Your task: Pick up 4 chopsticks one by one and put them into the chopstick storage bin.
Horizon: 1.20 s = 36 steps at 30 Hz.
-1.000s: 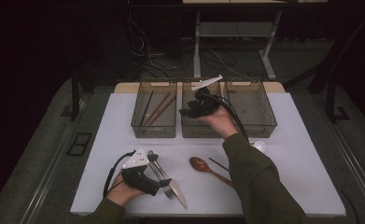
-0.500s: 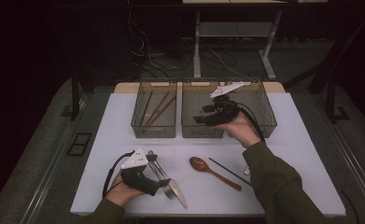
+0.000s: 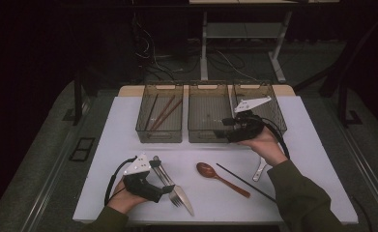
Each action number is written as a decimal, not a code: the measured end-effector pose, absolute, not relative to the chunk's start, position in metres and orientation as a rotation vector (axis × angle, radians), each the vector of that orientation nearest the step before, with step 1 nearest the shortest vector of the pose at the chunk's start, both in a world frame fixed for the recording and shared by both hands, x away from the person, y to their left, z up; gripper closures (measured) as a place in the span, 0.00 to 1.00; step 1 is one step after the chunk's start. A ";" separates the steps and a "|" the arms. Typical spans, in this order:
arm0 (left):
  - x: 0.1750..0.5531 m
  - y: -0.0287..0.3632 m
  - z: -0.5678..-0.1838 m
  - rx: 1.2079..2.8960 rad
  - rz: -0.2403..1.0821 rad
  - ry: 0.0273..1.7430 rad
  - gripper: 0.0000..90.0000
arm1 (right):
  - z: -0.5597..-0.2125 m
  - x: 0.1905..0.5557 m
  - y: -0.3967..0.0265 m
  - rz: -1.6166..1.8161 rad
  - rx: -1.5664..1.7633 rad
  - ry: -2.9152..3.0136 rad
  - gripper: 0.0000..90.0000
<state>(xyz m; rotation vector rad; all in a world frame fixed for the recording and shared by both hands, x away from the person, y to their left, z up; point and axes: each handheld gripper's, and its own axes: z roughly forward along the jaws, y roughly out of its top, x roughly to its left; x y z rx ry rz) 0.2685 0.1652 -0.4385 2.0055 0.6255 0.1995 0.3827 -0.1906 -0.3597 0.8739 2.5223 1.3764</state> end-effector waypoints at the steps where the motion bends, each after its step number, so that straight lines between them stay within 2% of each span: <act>1: 0.268 0.165 -0.439 2.007 0.200 0.626 0.00 | -0.361 0.380 -0.193 1.379 0.868 2.522 0.38; 25: 0.268 0.163 -0.439 2.015 0.193 0.617 0.01 | -0.382 0.324 -0.237 1.418 0.857 2.505 0.39; 36: 0.267 0.162 -0.439 2.021 0.193 0.616 0.01 | -0.393 0.303 -0.253 1.368 0.863 2.526 0.47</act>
